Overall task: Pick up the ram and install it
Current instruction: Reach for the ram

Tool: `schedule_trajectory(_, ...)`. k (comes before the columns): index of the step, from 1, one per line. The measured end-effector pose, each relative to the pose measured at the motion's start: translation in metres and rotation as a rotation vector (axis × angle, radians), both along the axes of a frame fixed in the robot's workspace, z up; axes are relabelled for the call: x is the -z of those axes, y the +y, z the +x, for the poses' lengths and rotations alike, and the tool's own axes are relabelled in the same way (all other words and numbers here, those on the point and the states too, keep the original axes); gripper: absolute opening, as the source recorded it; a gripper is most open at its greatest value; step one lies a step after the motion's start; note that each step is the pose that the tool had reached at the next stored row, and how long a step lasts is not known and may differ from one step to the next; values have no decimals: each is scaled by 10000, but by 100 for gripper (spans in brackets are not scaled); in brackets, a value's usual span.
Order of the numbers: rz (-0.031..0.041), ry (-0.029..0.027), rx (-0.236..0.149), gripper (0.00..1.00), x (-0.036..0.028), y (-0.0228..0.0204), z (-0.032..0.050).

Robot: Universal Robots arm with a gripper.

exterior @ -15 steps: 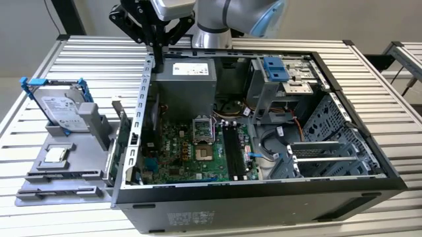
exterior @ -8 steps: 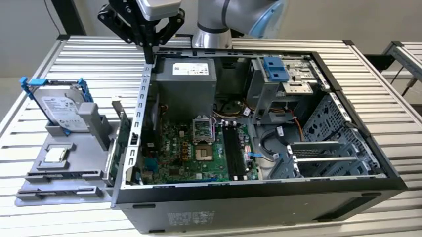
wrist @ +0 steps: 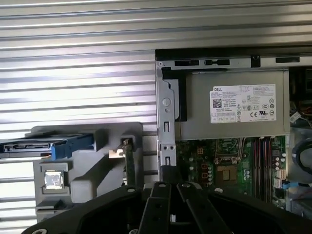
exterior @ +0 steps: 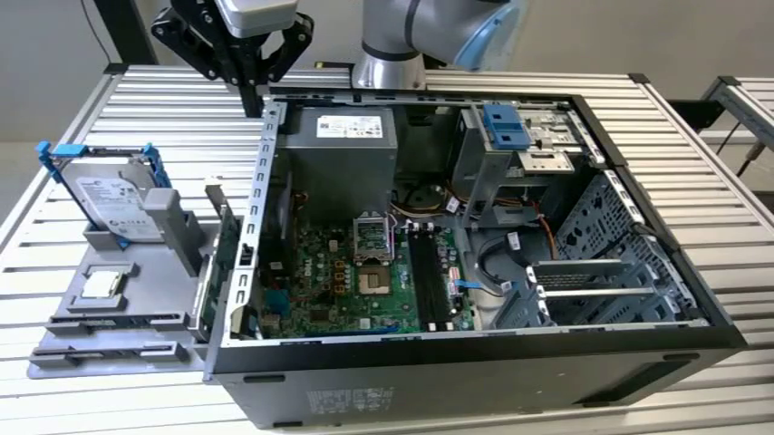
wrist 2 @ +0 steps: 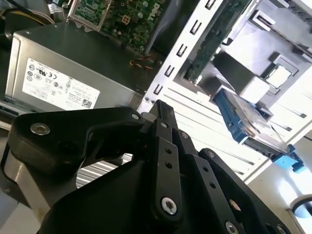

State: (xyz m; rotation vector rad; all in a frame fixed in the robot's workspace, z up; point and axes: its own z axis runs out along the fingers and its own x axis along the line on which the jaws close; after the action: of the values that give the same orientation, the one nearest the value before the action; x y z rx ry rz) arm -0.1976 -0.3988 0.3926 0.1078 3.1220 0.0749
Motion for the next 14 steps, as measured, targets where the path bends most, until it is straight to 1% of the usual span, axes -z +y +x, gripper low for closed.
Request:
schedule_trajectory(6, 0, 0, -6, 0, 0, 0, -194)
schedule_trajectory(14, 0, 7, -8, 0, 0, 0, -415)
